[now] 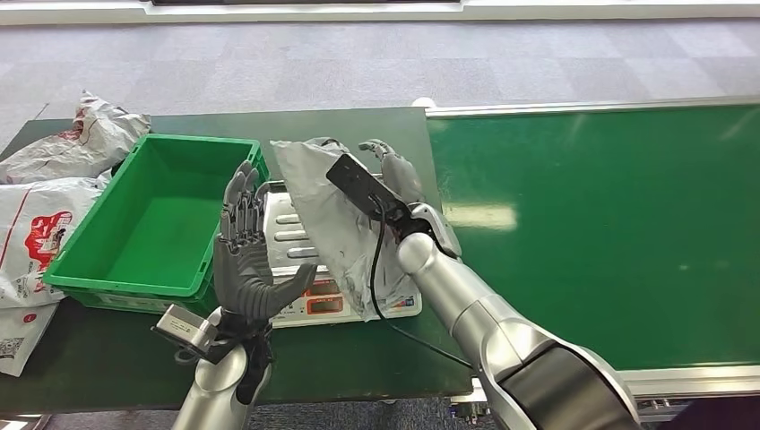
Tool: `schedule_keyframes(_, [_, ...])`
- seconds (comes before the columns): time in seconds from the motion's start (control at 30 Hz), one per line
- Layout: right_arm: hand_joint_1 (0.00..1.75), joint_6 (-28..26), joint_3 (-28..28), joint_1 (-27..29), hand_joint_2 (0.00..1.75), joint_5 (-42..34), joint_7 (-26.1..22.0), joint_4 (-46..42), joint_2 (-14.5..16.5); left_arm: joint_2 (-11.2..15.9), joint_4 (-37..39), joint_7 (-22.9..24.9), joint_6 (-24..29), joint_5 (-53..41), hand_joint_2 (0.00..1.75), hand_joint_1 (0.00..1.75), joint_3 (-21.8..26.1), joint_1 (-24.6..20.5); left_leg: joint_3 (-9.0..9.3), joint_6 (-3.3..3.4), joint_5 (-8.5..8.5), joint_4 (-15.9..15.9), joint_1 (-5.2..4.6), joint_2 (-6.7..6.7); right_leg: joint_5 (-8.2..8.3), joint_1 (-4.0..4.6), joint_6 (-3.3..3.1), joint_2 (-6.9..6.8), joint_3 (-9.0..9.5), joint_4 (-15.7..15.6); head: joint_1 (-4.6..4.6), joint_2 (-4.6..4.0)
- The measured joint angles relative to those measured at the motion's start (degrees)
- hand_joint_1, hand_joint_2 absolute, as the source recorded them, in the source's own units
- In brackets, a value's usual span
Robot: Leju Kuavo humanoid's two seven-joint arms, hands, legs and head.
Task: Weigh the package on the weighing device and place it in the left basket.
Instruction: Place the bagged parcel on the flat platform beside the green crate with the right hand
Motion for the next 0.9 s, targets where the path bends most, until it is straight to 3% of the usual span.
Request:
schedule_keyframes(0.63, [0.00,-11.82,-4.08,0.71,0.00,5.45,0.33,-2.22,-1.00,0.00,-0.05,0.01,-0.26,-0.39,1.75,0.00,0.00,0.44,0.00,0.00,0.01,0.00,0.00,-0.01,0.01,0.00,0.00,-0.01,-0.01,0.00,0.01,0.00])
schedule_keyframes(0.77, [0.00,-16.58,-11.80,5.59,0.00,11.94,-5.81,-13.82,-0.87,-0.05,0.16,0.01,-0.32,-1.01,1.75,0.00,0.03,0.50,-0.04,0.00,0.01,0.00,0.00,-0.07,0.01,0.00,0.00,-0.08,-0.01,0.00,0.00,0.00])
schedule_keyframes(0.87, [0.00,-16.98,-17.62,9.90,0.00,11.66,-8.44,-26.67,-0.71,-0.11,0.40,0.02,-0.30,-1.24,1.75,0.00,0.13,0.55,-0.09,0.01,0.00,0.01,-0.01,-0.11,0.00,-0.01,0.00,-0.14,-0.02,-0.01,0.01,0.00])
schedule_keyframes(0.9, [0.00,-17.01,-18.68,11.23,0.44,10.76,-9.15,-30.58,-0.68,-0.12,0.47,0.02,-0.26,-1.49,1.75,0.00,0.17,0.57,-0.09,0.01,0.00,0.01,-0.02,-0.09,0.00,-0.02,0.00,-0.13,-0.05,-0.02,0.01,0.00])
